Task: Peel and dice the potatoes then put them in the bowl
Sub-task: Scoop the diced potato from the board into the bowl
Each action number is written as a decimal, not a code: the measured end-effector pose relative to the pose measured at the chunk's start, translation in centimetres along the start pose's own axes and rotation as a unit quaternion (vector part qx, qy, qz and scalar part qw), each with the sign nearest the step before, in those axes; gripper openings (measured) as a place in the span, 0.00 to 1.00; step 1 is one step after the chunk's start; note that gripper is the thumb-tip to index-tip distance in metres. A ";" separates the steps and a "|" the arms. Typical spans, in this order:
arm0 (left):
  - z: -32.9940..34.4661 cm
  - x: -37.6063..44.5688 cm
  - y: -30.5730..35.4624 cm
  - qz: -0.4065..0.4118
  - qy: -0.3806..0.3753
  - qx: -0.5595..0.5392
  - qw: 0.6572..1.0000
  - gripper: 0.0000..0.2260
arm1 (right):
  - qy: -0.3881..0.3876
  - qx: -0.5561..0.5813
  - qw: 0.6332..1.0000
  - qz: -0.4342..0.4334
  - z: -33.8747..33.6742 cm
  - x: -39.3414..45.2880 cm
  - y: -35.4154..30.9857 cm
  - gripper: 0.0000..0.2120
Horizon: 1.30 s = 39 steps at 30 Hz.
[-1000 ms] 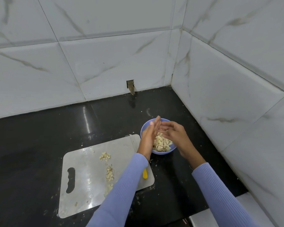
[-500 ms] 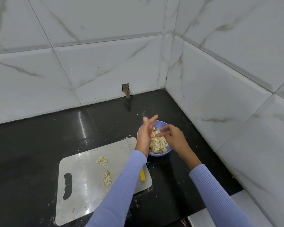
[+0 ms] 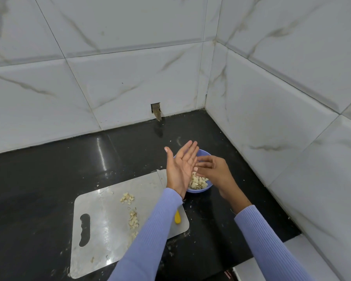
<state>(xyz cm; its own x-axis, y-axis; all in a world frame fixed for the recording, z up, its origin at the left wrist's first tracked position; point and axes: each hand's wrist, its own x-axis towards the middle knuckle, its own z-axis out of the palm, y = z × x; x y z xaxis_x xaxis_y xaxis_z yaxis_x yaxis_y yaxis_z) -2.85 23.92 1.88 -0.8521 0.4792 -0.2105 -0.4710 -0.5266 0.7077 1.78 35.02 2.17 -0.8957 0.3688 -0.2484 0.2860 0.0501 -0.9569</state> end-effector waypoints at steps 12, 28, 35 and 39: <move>-3.4 -1.8 0.1 0.247 -0.084 0.749 0.609 0.28 | 0.101 -0.259 0.936 -0.217 1.5 -1.8 1.1 0.08; -21.1 -17.0 3.5 0.032 0.073 0.763 0.641 0.36 | -0.223 -0.486 0.833 -0.142 13.8 -9.1 8.2 0.53; -21.7 -16.7 3.0 0.048 0.107 0.699 0.705 0.31 | -0.135 -0.533 0.816 -0.178 18.7 -7.6 10.4 0.56; -22.2 -16.2 3.4 0.071 0.133 0.659 0.737 0.32 | -0.141 -0.511 0.822 -0.207 20.5 -4.5 9.2 0.59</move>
<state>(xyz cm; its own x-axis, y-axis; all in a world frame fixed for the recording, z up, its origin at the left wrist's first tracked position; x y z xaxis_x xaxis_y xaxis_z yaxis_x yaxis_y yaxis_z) 4.27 -1.22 -7.34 -0.9686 0.2377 -0.0724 0.1081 0.6653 0.7387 1.50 14.81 -8.54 -0.9904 -0.0987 -0.0965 -0.0553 0.9243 -0.3777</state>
